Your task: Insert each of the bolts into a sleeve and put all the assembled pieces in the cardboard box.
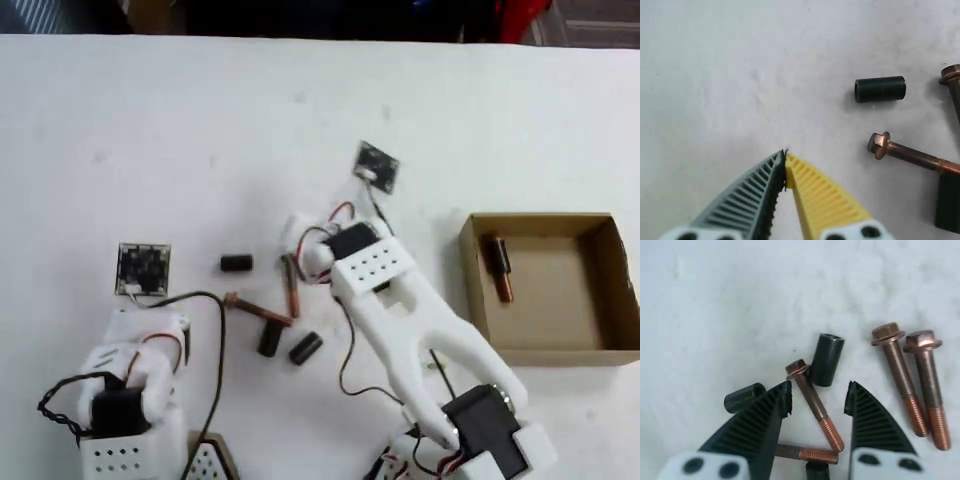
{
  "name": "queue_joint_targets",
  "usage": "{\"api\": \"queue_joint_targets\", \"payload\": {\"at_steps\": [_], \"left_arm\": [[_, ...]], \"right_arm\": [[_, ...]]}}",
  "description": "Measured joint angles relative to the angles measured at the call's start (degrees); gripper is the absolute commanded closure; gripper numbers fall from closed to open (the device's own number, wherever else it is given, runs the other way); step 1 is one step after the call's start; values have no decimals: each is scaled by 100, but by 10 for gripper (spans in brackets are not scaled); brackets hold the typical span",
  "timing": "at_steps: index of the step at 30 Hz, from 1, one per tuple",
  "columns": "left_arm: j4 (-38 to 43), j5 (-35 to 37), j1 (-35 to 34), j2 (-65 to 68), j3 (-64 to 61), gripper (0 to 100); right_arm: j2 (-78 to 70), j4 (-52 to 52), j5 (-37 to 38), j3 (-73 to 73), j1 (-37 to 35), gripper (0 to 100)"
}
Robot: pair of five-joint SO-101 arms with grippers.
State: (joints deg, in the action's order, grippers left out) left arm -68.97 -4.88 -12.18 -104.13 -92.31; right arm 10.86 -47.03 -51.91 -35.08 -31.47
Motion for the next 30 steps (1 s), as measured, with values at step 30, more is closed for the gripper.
{"api": "queue_joint_targets", "payload": {"at_steps": [30], "left_arm": [[0,0,0,0,0,978]], "right_arm": [[-818,2092,-114,-1029,70,967]]}}
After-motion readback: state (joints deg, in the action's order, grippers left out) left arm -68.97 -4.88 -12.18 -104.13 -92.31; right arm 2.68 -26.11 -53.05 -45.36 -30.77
